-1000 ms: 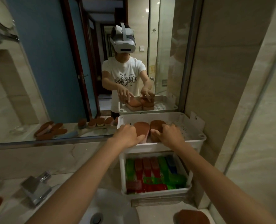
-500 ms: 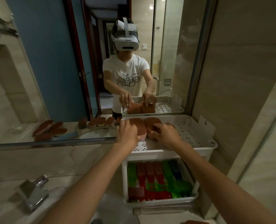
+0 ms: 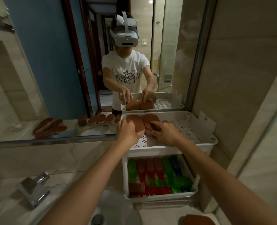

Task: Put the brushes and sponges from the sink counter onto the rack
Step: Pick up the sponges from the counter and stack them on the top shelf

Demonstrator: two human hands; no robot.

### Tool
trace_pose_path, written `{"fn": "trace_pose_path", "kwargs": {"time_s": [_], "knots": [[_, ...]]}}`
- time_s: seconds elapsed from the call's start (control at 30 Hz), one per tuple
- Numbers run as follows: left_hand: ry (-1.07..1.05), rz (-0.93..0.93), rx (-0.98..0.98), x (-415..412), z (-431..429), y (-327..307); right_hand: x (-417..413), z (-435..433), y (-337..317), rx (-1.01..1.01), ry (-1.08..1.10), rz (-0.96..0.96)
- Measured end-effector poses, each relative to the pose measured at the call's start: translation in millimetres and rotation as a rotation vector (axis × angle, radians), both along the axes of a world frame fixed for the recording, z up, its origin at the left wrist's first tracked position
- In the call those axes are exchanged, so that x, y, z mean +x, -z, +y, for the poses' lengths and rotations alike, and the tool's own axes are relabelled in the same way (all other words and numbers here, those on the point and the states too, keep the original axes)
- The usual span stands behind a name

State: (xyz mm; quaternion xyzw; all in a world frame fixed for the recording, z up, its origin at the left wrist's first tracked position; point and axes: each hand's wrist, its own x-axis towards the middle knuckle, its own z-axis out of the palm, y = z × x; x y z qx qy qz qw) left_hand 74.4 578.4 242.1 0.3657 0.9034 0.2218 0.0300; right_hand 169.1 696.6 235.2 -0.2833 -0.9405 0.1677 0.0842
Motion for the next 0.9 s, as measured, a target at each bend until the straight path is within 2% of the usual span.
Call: {"fn": "trace_pose_path", "kwargs": {"time_s": [0.13,0.23,0.37,0.5,0.6,0.67,0.77,0.83,0.9], "knots": [[0.017,-0.041,0.007,5.6,-4.7,-4.3,3.6,-0.4,-2.3,-0.042,0.000,-0.035],[0.007,-0.017,0.015,11.9,-8.6,-6.2,6.8,-5.3,-5.1,-0.056,0.013,0.009],[-0.009,0.091,0.087,25.2,-18.1,-16.4,21.2,-21.5,-9.9,0.019,-0.002,0.226],[-0.024,0.146,0.288,52.3,-34.8,-25.5,46.8,-46.5,-4.2,0.049,-0.072,0.513],[-0.037,0.109,0.457,85.6,-57.4,-12.1,78.0,-80.2,9.7,-0.001,-0.082,0.757],[-0.063,0.011,0.513,107.7,-73.9,9.5,98.8,-101.9,29.6,-0.055,-0.066,0.791],[-0.162,-0.212,0.461,135.6,-98.0,55.5,125.1,-126.2,68.8,-0.131,-0.017,0.696],[-0.204,-0.321,0.308,153.4,-114.5,89.9,142.0,-139.3,98.5,-0.260,-0.032,0.485],[-0.209,-0.401,0.155,168.0,-133.1,123.7,159.7,-149.3,132.1,-0.360,-0.074,0.187]]}}
